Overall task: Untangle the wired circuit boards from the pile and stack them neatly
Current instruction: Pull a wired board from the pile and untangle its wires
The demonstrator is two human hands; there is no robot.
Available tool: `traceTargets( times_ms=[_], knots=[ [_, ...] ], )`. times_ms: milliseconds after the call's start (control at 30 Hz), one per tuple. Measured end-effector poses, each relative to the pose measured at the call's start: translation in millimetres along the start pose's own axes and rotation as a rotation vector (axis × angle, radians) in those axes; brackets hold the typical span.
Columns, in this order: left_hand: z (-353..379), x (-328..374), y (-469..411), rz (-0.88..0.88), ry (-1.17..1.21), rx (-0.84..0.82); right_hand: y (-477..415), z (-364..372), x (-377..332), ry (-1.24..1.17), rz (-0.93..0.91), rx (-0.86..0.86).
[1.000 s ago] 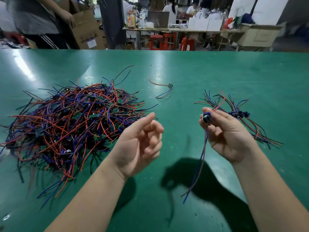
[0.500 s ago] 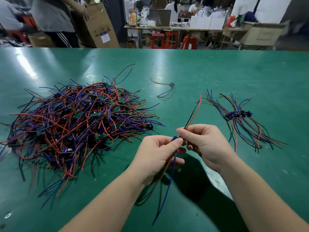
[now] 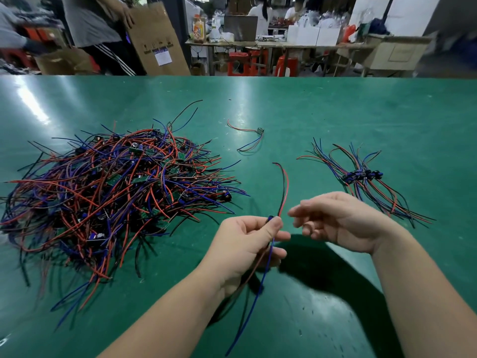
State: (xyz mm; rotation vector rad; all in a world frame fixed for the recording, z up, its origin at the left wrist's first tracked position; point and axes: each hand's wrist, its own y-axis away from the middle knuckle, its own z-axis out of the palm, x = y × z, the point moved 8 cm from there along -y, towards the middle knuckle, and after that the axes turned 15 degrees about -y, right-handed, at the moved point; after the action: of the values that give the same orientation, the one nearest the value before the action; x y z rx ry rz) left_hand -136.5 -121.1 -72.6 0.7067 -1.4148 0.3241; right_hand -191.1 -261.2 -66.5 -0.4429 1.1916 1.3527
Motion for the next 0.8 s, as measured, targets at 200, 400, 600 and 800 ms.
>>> traceTargets(
  times_ms=[200,400,600,800],
  knots=[
    [-2.1,-2.1,-0.8,-0.033,0.041,-0.034,-14.0,26.6,17.4,-0.012,-0.019,-0.101],
    [-1.8,-2.4,-1.3,-0.052,0.02,-0.023,-21.5,27.6,20.4,-0.1,-0.07,-0.065],
    [-7.0,-3.1,-2.8,-0.077,-0.043,-0.021,-25.0,18.5,17.6,-0.191,-0.127,0.086],
    [-2.0,-2.8,2.1,-0.095,-0.148,-0.133,-21.5,-20.7,1.1,-0.399,-0.266,0.332]
  ],
)
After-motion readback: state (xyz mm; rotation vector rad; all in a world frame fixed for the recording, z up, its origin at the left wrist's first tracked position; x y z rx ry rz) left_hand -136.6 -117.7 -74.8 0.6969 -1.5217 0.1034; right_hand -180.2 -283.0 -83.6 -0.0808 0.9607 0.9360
